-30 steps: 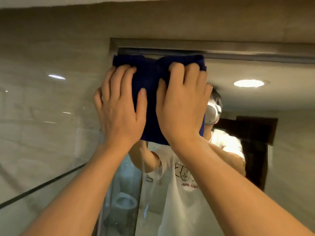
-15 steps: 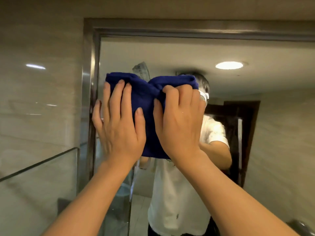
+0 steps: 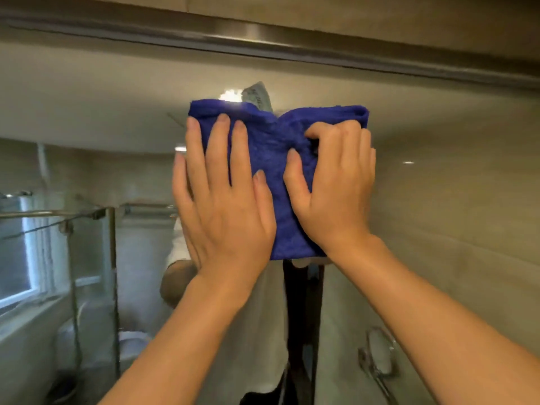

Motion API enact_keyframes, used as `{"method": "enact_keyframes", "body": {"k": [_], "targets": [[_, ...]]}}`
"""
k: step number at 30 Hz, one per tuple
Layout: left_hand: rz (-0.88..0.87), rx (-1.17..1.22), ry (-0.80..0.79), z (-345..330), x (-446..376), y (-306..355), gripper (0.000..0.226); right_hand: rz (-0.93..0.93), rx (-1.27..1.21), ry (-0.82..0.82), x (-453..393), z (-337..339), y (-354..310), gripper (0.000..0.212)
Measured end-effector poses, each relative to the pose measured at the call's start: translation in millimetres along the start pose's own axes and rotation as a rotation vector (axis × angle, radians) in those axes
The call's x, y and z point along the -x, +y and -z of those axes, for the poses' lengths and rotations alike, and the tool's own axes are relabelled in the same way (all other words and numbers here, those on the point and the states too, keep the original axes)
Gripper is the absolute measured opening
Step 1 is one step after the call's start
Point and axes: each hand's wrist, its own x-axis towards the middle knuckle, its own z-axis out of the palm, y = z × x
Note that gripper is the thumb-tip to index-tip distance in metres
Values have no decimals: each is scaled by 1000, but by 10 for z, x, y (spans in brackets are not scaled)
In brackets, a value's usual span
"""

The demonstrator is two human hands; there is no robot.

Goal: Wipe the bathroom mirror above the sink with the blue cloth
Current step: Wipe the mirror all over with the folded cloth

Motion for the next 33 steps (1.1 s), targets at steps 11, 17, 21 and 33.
{"method": "enact_keyframes", "body": {"k": [11,17,21,33], "targets": [[-42,94,19,-522,168,1678,49,24,47,44,69,775,1644,26],[-84,165,26,-832,241,2624,46,4,108,51,109,1232,2568,28],[-113,215,-1,-1010,228,3183,46,-15,158,56,71,1508,3131,29],[-173,179,-25,-1114,363,3517,48,-59,164,107,237,1671,3487,25]]}}
